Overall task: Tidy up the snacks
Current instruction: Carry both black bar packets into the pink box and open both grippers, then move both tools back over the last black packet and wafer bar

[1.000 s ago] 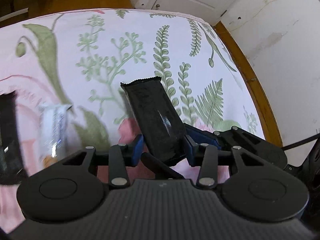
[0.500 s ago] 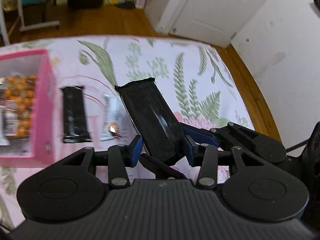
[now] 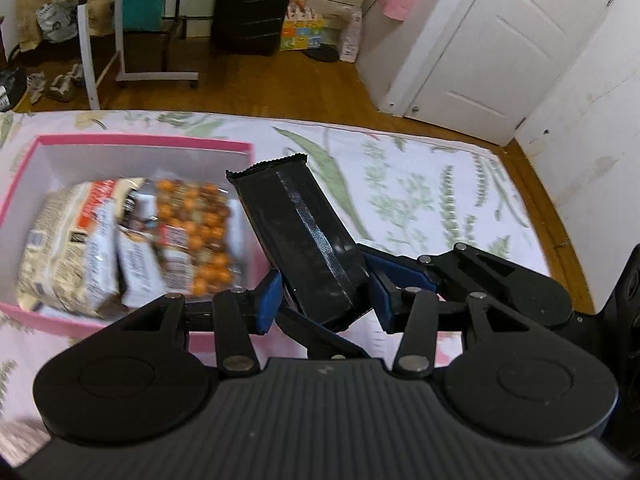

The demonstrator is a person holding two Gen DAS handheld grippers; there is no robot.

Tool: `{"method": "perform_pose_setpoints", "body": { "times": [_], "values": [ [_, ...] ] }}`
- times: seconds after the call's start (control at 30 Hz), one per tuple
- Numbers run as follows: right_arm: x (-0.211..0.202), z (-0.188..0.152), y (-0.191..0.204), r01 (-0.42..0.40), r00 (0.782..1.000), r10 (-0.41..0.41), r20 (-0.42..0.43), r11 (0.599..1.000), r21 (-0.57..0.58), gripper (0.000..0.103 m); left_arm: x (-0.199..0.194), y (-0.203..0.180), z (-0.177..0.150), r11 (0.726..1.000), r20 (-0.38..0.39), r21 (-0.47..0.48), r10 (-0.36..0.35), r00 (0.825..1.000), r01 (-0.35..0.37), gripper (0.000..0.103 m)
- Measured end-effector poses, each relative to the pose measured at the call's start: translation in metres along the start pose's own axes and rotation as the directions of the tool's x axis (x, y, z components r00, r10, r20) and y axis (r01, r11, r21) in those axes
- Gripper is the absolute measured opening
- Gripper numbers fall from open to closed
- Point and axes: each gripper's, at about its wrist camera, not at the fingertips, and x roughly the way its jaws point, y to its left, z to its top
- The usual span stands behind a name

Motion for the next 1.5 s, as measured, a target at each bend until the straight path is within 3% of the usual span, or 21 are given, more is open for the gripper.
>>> {"method": "perform_pose_setpoints", "body": {
  "times": [0.17, 0.47, 0.57, 0.67, 0.8, 0.9, 1.17, 1.33, 1.5],
  "values": [
    [0.044, 0.004, 0.003, -0.055, 0.998, 0.056, -0.022, 0.997, 0.049, 0.062, 0.019, 0.032, 0.004, 0.997, 0.025, 0.035, 0.072, 0.997, -0.073, 0.046],
    [0.095, -0.013, 0.012, -0.068, 0.996, 0.075, -0.053, 0.991, 0.117, 0.063, 0.053, 0.071, -0.002, 0.994, -0.005, 0.024, 0.104, 0.995, -0.103, 0.046],
    [0.097, -0.016, 0.02, -0.059, 0.996, 0.065, -0.065, 0.994, 0.087, 0.063, 0.055, 0.074, -0.007, 0.993, -0.016, 0.012, 0.118, 0.993, -0.118, 0.048],
    [0.085, -0.016, 0.022, -0.05, 0.997, 0.053, -0.048, 0.997, 0.063, 0.067, 0.05, 0.08, -0.011, 0.995, -0.036, -0.021, 0.099, 0.994, -0.1, 0.051],
    [0.049, -0.019, 0.016, -0.056, 0.998, 0.056, 0.002, 0.997, 0.056, 0.071, 0.032, 0.081, -0.015, 0.991, 0.003, -0.033, 0.128, 0.992, -0.128, 0.054],
    [0.02, -0.027, 0.003, -0.039, 0.999, 0.038, 0.012, 0.996, 0.085, 0.071, 0.013, 0.078, -0.018, 0.994, 0.035, -0.039, 0.104, 0.994, -0.103, 0.053],
    [-0.045, -0.045, -0.047, 0.06, 0.998, -0.061, -0.001, 0.98, 0.189, 0.072, -0.014, 0.03, -0.034, 0.998, 0.078, 0.053, 0.041, 0.996, -0.045, 0.05],
    [-0.05, -0.04, -0.078, 0.066, 0.997, -0.055, -0.053, 0.969, 0.237, 0.072, -0.001, -0.006, -0.051, 0.996, 0.072, 0.077, 0.047, 0.996, -0.052, 0.047],
    [-0.03, -0.042, -0.095, 0.052, 0.991, -0.019, -0.133, 0.966, 0.252, 0.071, 0.028, -0.027, -0.064, 0.998, 0.082, 0.036, 0.04, 0.996, -0.043, 0.047]
  ]
}}
